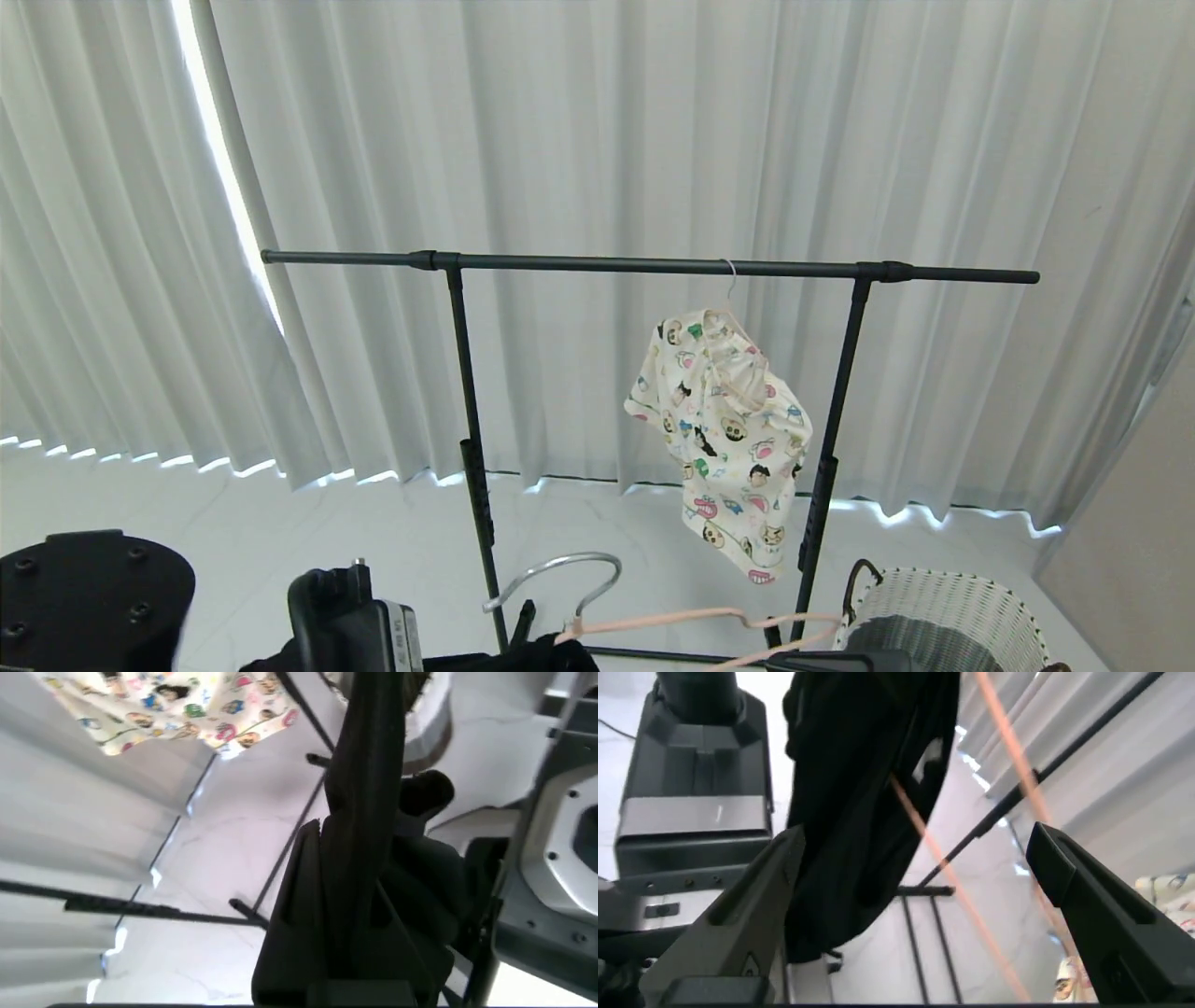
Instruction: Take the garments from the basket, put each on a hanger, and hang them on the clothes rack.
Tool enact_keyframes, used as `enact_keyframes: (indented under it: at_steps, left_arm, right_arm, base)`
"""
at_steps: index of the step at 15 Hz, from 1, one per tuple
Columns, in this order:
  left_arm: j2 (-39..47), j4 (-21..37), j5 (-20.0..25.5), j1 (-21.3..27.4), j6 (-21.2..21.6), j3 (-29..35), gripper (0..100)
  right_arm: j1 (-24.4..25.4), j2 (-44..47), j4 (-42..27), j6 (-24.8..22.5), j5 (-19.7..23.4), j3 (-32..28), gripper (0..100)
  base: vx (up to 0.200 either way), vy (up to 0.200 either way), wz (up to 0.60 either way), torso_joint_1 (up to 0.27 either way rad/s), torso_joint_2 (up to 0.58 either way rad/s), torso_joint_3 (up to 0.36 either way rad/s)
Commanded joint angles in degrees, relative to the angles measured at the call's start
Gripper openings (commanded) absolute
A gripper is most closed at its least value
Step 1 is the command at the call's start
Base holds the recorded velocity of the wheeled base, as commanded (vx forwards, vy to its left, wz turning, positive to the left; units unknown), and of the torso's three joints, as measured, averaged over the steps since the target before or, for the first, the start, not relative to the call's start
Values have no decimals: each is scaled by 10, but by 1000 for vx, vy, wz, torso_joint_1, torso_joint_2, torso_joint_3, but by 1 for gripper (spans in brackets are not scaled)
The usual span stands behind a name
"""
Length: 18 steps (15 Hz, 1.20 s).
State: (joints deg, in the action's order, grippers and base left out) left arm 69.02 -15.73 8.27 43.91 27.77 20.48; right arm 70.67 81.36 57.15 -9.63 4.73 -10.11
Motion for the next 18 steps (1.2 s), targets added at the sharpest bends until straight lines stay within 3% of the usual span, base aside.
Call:
enact_keyframes:
  at_steps: [1, 3, 7, 8, 9, 11, 14, 18]
  left_arm:
    - [-24, 0, 0, -35, -2, 3, 0]
    - [-34, 0, -4, -48, -22, 27, 0]
    - [-23, 0, -42, -47, -72, 87, 0]
    - [-22, 0, -44, -48, -76, 93, 0]
    - [-22, 0, -44, -48, -78, 96, 0]
    - [-23, 0, -44, -48, -78, 99, 0]
    - [-27, 0, -44, -47, -77, 103, 0]
    - [-23, 0, -44, -34, -76, 112, 0]
  right_arm:
    - [-5, 11, -5, 33, -1, -4, 100]
    - [-7, 35, -7, 71, -1, -13, 100]
    - [-12, 112, -7, 140, -2, -85, 100]
    - [-18, 138, -10, 179, -19, -123, 100]
    - [-27, 166, -26, 220, -65, -152, 100]
    - [-47, 195, -32, 272, -111, -169, 100]
    - [-80, 227, -33, 287, -139, -187, 100]
    - [-77, 266, -33, 282, -144, -215, 100]
  base:
    - [0, 0, 0, 0, 0, 0]
    - [0, 0, 0, 0, 0, 0]
    - [0, 0, 0, 0, 0, 0]
    - [0, 0, 0, 0, 0, 0]
    - [0, 0, 0, 0, 0, 0]
    - [0, 0, 0, 0, 0, 0]
    - [0, 0, 0, 0, 0, 0]
    - [0, 0, 0, 0, 0, 0]
